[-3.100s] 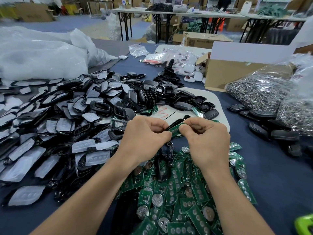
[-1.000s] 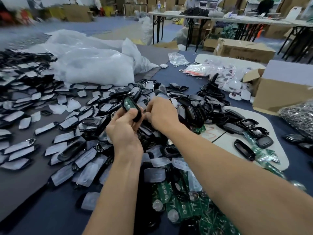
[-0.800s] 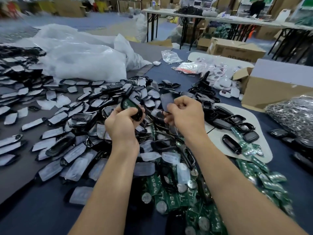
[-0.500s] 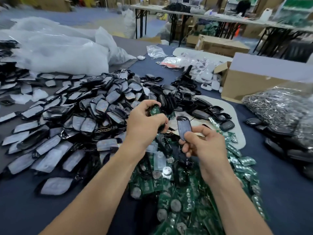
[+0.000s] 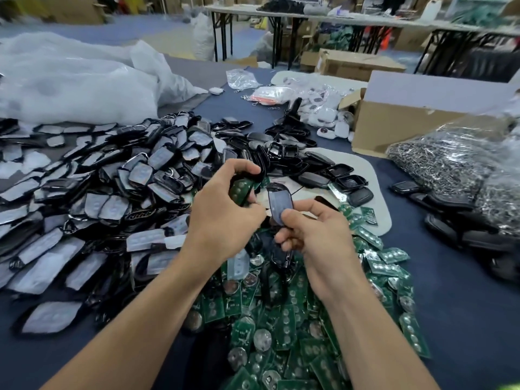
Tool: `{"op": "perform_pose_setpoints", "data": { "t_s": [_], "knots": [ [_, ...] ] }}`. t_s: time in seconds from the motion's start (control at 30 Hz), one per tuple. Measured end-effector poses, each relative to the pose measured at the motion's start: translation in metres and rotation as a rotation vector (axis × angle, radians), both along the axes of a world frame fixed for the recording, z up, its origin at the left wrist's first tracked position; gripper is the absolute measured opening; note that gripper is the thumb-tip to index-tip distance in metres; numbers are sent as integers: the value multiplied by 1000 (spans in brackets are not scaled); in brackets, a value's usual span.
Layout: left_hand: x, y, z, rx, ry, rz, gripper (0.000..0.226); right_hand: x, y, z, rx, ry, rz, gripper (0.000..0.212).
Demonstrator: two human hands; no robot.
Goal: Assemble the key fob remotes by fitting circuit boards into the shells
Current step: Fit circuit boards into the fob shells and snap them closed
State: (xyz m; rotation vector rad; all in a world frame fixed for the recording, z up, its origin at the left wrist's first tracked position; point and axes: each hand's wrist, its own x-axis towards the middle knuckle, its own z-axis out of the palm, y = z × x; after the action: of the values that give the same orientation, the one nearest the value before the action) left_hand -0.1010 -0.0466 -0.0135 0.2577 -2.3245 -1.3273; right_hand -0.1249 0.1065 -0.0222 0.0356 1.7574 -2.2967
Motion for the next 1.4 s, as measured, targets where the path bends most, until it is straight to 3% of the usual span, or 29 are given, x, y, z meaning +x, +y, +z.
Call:
{"op": "perform_pose_setpoints", "data": {
  "t_s": [0.07, 0.13, 0.3, 0.4, 0.47, 0.6, 0.73, 0.9, 1.1, 1.2, 1.27, 1.33, 1.4],
  "knots": [
    [2, -3, 1, -235, 70, -51, 52, -1, 0, 1, -8, -15, 1, 7],
    [0, -7, -1, -327, 96, -90, 47, -1, 1, 1, 10, -20, 30, 7],
    [-1, -9, -5, -307, 143, -93, 32, -3, 8, 4, 49, -57, 166, 14],
    [-1, -11, -6, -293, 169, -94, 25, -5, 12, 5, -29, -56, 123, 14],
    [-2, -9, -4, -230, 117, -85, 28, -7, 14, 5, -75, -1, 60, 18],
    [-6, -9, -3, 74, -22, -185, 22, -4, 14, 5, 46, 207, 103, 26],
    [-6, -10, -1, 326, -87, -343, 5, -3, 11, 5, 0, 175, 44, 27],
    [-8, -16, -2, 360, -159, -445, 13, -4, 12, 5, -60, 98, 13, 20],
    [-10, -17, -6, 445, -209, -408, 9, -2, 6, 2, -127, 43, -31, 18],
    [-9, -14, -7, 575, -221, -383, 14, -3, 6, 2, -19, 112, -61, 16],
    [-8, -10, -6, 612, -180, -341, 15, -2, 6, 0, 156, 233, -158, 12],
    [-7, -5, -3, 520, -101, -248, 6, 1, 3, -3, 373, 382, -293, 8],
    [-7, 1, -4, 321, -25, -116, 10, 7, -5, -5, 420, 428, -323, 8]
  ]
}}
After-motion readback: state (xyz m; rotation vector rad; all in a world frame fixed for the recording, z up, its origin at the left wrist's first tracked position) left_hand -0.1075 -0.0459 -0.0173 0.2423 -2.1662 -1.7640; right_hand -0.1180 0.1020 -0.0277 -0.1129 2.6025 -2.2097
